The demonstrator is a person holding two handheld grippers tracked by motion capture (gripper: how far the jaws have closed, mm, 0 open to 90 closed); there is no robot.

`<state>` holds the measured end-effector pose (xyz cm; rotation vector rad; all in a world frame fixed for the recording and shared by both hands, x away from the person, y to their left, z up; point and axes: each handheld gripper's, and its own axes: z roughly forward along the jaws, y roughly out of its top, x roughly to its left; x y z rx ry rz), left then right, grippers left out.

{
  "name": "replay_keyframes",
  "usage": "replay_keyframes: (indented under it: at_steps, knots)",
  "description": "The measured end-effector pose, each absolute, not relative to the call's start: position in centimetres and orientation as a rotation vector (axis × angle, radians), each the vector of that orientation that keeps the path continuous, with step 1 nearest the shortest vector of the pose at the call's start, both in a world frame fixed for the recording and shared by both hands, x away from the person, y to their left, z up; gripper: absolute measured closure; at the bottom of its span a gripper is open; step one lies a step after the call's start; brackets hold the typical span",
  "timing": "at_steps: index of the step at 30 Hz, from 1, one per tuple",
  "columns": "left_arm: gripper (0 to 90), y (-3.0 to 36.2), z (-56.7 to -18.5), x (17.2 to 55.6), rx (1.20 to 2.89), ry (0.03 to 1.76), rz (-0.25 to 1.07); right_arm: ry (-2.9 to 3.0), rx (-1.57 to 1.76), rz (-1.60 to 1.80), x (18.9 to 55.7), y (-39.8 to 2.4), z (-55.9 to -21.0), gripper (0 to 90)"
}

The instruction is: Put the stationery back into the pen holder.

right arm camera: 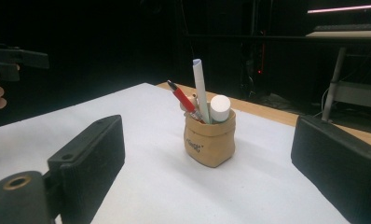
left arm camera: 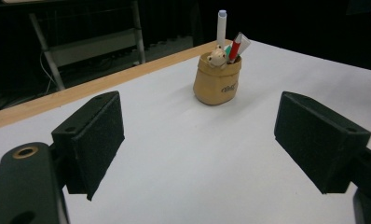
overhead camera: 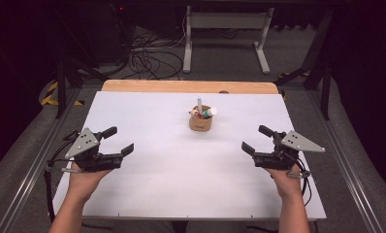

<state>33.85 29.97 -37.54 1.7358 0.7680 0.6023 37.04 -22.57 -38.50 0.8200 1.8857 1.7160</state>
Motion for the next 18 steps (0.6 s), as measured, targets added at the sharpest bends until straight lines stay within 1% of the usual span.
replay_keyframes:
  at_steps: [18]
  knots:
    - [16.6,30.4,-37.5,33.8,1.735,0.776,0.609,1.906,0.797,1.723,36.9,-24.0,-38.2,10.2]
